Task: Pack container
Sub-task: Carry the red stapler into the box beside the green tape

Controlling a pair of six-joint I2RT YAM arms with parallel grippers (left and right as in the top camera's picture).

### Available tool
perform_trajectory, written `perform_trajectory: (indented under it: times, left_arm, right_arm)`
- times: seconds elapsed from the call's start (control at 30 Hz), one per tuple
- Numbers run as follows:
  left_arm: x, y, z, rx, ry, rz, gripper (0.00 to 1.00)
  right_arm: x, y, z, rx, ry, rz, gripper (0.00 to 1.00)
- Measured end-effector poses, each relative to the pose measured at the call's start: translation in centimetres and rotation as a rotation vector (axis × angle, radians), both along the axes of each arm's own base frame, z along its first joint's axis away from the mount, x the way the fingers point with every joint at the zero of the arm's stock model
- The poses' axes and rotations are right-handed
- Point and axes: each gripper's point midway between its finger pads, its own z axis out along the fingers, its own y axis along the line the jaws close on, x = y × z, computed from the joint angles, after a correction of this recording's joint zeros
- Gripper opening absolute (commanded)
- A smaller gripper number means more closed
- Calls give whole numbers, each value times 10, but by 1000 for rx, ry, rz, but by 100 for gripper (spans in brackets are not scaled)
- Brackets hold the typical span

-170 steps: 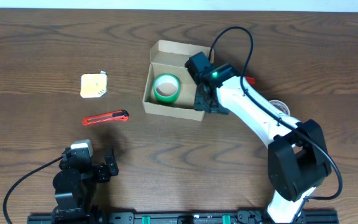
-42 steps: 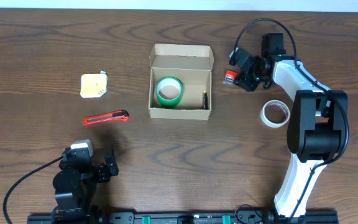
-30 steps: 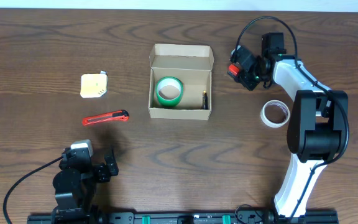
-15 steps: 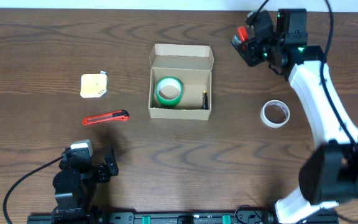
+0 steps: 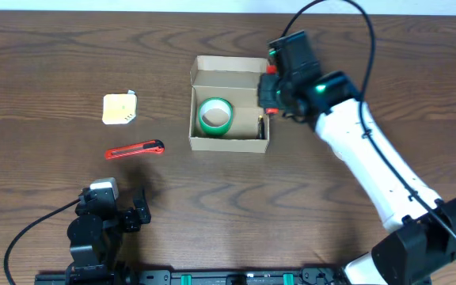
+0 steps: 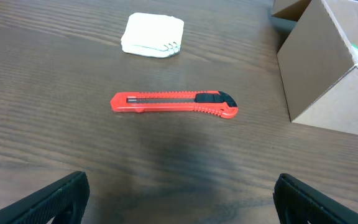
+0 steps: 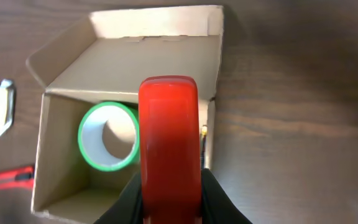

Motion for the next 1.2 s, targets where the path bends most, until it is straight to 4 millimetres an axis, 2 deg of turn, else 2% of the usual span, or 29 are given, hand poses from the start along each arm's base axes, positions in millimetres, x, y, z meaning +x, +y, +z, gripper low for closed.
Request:
perform_trajectory:
  times: [0.1, 0.27, 0.6, 0.7, 0.87, 0.9, 0.93, 0.97, 1.0, 1.2]
  left_arm:
    - [0, 0, 0, 0, 0, 0, 95]
    - [0, 0, 0, 0, 0, 0, 96]
    - [0, 0, 0, 0, 0, 0, 95]
    - [0, 0, 0, 0, 0, 0, 95]
    - [0, 0, 0, 0, 0, 0, 95]
    - [0, 0, 0, 0, 0, 0, 95]
    - [0, 0, 0, 0, 0, 0, 95]
    - [0, 0, 0, 0, 0, 0, 96]
    - [0, 0, 0, 0, 0, 0, 95]
    - [0, 0, 0, 0, 0, 0, 95]
  right_arm:
    - [-7, 12, -3, -37, -15, -41, 1]
    - [-12, 18, -16, -100, -20, -115, 1]
    - [-4, 12, -83, -209, 79, -195, 1]
    - [-4, 12, -91, -223, 94, -192, 1]
    - [-4, 12, -92, -231, 95, -182, 1]
    - [-4, 12, -92, -235, 95, -175, 4]
    - [-4, 12, -92, -239, 95, -168, 16]
    - [-4, 12, -92, -241, 94, -163, 34]
    - [-4, 12, -91, -243, 94, -160, 38]
    - [-4, 12, -91, -274, 93, -109, 47]
